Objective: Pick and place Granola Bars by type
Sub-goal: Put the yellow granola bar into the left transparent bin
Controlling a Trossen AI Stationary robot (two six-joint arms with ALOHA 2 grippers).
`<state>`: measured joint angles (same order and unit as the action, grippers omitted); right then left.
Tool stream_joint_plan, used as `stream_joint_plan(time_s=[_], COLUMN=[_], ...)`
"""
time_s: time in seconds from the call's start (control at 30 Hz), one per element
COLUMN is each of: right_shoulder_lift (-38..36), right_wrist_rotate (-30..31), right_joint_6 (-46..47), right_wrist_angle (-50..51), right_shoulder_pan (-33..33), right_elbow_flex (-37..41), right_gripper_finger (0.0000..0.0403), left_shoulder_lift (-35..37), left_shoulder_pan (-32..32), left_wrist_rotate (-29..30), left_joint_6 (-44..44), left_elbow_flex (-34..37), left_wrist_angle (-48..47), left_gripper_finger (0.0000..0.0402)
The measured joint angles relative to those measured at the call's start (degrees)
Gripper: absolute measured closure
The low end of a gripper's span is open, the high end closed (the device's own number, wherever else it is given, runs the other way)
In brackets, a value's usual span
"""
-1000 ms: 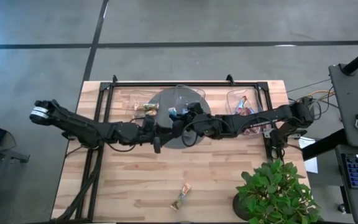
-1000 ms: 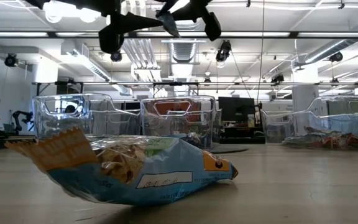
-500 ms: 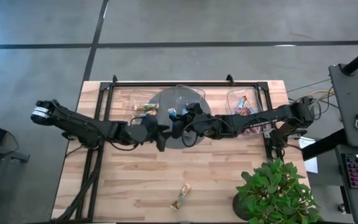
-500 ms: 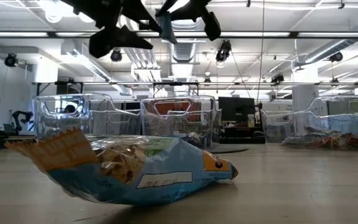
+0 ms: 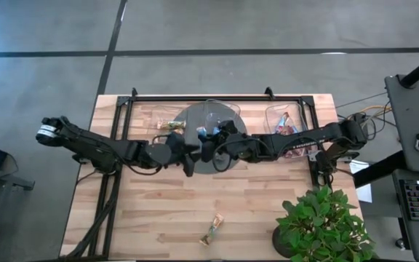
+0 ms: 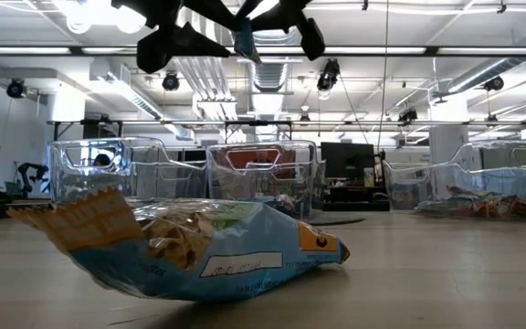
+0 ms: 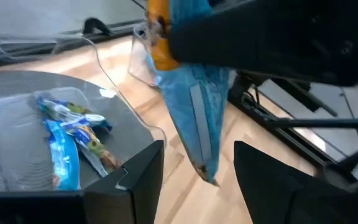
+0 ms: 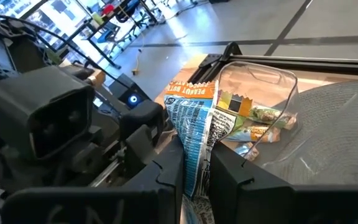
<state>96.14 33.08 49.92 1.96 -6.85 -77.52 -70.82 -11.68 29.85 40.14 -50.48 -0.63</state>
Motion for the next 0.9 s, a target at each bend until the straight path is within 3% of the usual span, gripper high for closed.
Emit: stream_joint_plan(time_s=[0.5,0.8,0.9], right_shoulder_lift=[0.0,0.0,0.0], right_wrist_rotate=[-0.3,-0.7,-0.7], right_joint_6=[-1.5,-6.2,-6.7], right_wrist_angle=[0.6,0.8,0.8], right_shoulder_pan=[0.0,-0.1,-0.1], right_elbow_flex=[0.0,0.0,0.0], right_gripper_finger=[0.036,0.036,0.036], left_shoulder_lift=[-0.1,-0.1,-0.1], left_shoulder_pan=[-0.1,0.2,0.2], left_wrist_rotate=[-3.4,-3.1,-0.1], left_joint_6=[-13.4,-18.7,-23.7], left_elbow_flex=[0.1,0.1,0.1], left_wrist_angle=[4.2,-2.0,-6.1], left_gripper_finger=[0.0225,0.0225,0.0225])
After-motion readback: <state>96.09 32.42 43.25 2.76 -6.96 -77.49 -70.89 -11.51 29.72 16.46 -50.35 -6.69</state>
